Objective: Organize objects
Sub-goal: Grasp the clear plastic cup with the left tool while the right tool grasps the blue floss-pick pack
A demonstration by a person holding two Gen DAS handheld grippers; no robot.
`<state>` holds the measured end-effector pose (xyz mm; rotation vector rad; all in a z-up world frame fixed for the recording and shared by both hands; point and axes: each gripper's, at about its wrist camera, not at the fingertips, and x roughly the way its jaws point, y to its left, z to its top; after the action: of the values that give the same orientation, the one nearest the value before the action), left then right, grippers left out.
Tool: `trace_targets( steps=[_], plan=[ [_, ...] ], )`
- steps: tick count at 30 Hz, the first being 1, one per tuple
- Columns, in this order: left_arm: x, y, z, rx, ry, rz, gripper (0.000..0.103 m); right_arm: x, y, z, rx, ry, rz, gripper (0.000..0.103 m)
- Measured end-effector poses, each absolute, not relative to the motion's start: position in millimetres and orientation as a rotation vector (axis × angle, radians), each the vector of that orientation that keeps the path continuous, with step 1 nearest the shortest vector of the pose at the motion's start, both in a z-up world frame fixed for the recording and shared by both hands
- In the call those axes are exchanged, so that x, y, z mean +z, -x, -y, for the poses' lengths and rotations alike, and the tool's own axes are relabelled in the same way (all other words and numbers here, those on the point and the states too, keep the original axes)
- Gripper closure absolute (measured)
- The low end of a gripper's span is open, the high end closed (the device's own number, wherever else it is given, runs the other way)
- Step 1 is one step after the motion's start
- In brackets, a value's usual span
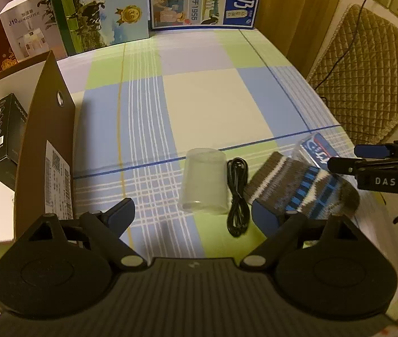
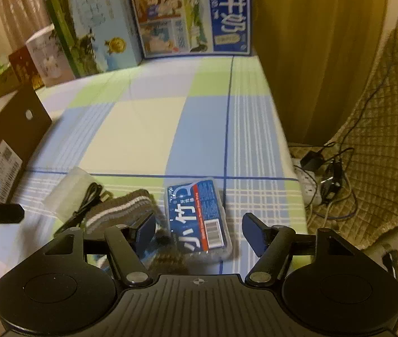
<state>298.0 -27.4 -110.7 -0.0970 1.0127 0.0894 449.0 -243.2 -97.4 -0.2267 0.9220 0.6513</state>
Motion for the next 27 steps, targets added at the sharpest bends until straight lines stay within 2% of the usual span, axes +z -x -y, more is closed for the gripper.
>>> trace_targets(
  steps=[10,13,14,16,23,27],
  plan=[
    [-126.2,-321.8,22.2,0.109,0.085,-1.055,0.015,-118.5,-470.3,226.7,0.703,0.304,-0.973,0.038],
    [-130.7,-327.0,21.5,0.108,0.076,-1.065,0.015,-121.0,-474.5,225.7,0.721,0.310,-0.979,0.042],
    [-132.1,-328.5,21.6,0.107,0.070,-1.067,0.015,-121.3,-475.9,226.0,0.733,0.305,-0.982,0.047],
    [-135.2,-332.4,21.9,0.104,0.053,-1.074,0.016,-121.3,-478.1,225.5,0.735,0.305,-0.978,0.049],
    [-147.3,-347.5,25.4,0.050,0.014,-1.093,0.025,-120.6,-485.5,224.9,0.719,0.300,-0.977,0.049],
    [-159.7,-357.4,28.7,0.020,0.007,-1.123,0.036,-120.3,-486.3,224.8,0.718,0.296,-0.979,0.049]
  ],
)
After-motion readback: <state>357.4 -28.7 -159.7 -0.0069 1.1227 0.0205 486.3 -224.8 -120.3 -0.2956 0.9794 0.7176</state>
